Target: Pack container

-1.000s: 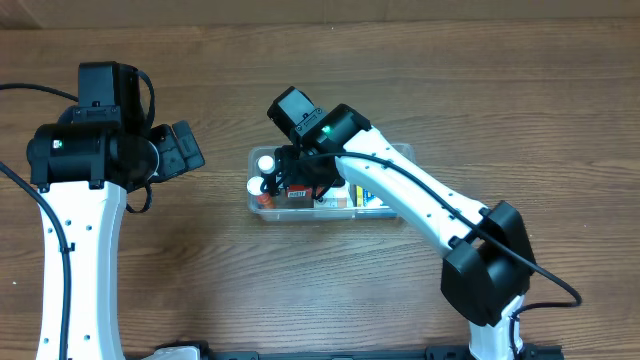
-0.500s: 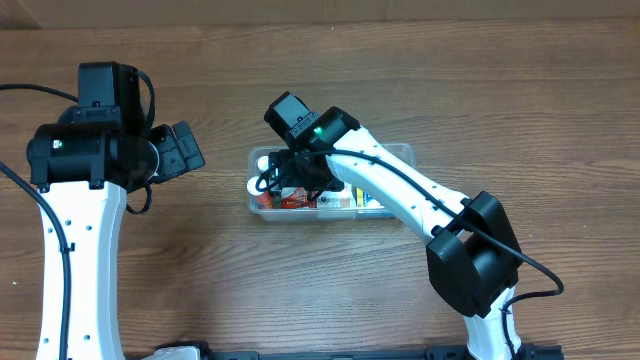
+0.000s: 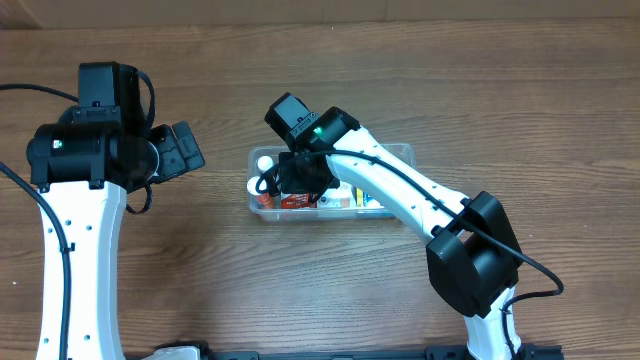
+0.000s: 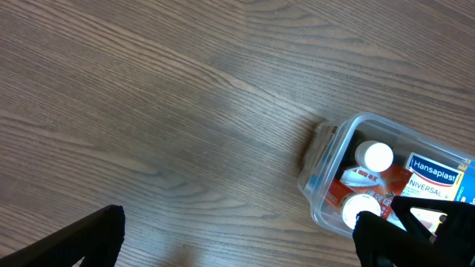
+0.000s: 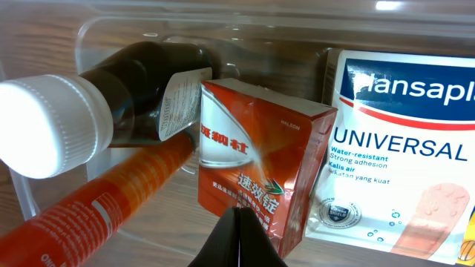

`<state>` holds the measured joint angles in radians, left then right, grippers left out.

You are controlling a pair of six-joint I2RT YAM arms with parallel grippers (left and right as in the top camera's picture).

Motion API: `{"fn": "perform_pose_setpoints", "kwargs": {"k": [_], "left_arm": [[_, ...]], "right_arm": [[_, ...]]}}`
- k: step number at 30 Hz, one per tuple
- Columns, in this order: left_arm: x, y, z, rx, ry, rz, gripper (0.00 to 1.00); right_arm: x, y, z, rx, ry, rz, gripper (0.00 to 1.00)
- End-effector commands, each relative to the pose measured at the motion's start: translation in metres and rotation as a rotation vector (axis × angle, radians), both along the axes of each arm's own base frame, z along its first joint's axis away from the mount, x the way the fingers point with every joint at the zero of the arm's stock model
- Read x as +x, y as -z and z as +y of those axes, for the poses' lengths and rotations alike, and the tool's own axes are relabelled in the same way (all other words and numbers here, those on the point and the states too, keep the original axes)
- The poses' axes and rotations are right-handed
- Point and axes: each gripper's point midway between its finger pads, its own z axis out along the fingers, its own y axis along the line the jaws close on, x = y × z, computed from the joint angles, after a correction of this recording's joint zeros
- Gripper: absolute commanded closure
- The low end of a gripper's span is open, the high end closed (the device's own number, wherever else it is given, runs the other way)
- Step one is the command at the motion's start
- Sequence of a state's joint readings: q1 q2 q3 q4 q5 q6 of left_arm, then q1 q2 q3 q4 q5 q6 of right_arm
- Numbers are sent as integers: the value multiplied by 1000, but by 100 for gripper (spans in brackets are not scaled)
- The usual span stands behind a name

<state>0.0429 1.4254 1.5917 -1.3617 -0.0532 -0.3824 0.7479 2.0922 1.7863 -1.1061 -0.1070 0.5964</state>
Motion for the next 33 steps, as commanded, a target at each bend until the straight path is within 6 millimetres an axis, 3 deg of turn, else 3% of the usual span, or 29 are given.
{"fn": "perform_pose_setpoints", "kwargs": {"k": [1,5,9,10,12,16,18,19,22,23,25,27,30,33], "left_arm": [[0,1,2,13,14,4,0],[0,1,2,13,14,6,0],[-1,1,2,13,14,9,0],[-2,1,2,13,14,11,0],[-2,1,2,13,14,12,0],[-1,1,2,28,54,11,0],[3,0,2,32,63,-4,0],[7,-2,1,34,82,-23,0],[26,-10,-12,18,217,-104,0],[33,-14,-20,8,294,-142,0],[43,-15,-19,29,323,-166,0],[46,-12,-18,32,321,-160,0],[49,-14,-16,45,325,-175,0],[37,-11,-18,37,332,-136,0]], "right_arm": [[-6,16,-3,-18,-13,9,96],[-14,46,-16,-56,-8,27,96],[-1,39,-15,-51,-87,-32,96],[5,28,-11,-40,-130,-66,96],[24,-14,-11,-57,-132,-172,96],[58,-107,-34,-70,-42,-387,92],[75,-154,-64,-26,44,-474,68],[87,-169,-93,-23,113,-498,61],[115,-171,-167,-62,273,-486,20],[127,-166,-209,-91,361,-475,0],[138,-162,-252,-120,429,-475,0],[141,-160,-279,-129,413,-466,0],[134,-154,-297,-158,427,-427,0],[117,-150,-300,-177,425,-367,0]]}}
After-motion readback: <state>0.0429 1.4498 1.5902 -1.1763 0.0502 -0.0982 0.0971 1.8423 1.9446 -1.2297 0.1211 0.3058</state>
